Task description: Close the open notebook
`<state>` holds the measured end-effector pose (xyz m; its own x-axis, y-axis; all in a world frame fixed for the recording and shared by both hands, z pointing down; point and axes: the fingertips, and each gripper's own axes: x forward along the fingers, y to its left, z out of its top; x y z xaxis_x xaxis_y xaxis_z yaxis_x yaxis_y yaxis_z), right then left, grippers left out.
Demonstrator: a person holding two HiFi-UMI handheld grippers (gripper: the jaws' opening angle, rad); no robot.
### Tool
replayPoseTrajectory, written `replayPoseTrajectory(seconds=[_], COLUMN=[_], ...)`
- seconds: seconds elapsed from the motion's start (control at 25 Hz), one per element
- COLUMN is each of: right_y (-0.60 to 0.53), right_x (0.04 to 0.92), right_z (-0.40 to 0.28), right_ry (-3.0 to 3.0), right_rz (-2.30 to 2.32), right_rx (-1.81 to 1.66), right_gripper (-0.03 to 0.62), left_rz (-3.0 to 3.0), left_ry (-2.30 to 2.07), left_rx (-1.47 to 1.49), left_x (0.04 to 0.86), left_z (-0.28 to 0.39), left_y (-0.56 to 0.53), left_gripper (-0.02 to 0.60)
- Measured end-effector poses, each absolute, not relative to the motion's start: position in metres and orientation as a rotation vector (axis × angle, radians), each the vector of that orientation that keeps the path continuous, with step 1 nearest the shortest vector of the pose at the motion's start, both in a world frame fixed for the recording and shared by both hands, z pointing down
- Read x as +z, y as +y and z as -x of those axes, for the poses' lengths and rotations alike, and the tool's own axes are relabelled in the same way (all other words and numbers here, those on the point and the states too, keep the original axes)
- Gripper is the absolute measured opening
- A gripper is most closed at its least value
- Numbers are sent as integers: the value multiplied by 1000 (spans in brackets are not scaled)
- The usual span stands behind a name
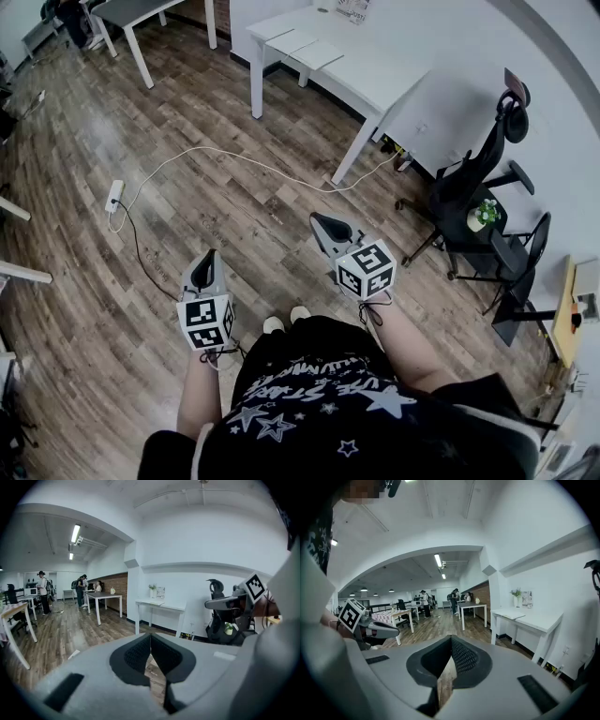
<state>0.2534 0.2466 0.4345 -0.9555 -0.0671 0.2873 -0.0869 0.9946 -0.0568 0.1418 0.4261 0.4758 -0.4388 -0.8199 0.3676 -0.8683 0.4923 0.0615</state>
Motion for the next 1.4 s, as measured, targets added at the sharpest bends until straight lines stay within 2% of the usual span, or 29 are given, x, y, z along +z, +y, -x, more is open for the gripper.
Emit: replayPoseTrajectory(seconds=[0.56,1.2,1.28,1.36,1.4], right_y=[235,232,230,225,222], right_x=[427,432,433,433,434], right_z=[-245,-247,-242,-235,-230], right_ry=[-2822,-2878,-2884,-2892,-2894], right_rz=[-75,-203,-209,-214,-216], right_rx=[22,113,132,145,151], right_gripper=[3,3,3,3,3], left_rz=[-1432,-1502,-1518,-1518,-1515], left_ry=[-2388,-2336,-2323,-2318,-2315], left_rx=[185,76,78,76,71], left_x=[466,464,465,466,467], left_z=[-142,-135,-130,-122,-118], left_y=[406,416,414,410,407], left_gripper=[21,25,47,169,207])
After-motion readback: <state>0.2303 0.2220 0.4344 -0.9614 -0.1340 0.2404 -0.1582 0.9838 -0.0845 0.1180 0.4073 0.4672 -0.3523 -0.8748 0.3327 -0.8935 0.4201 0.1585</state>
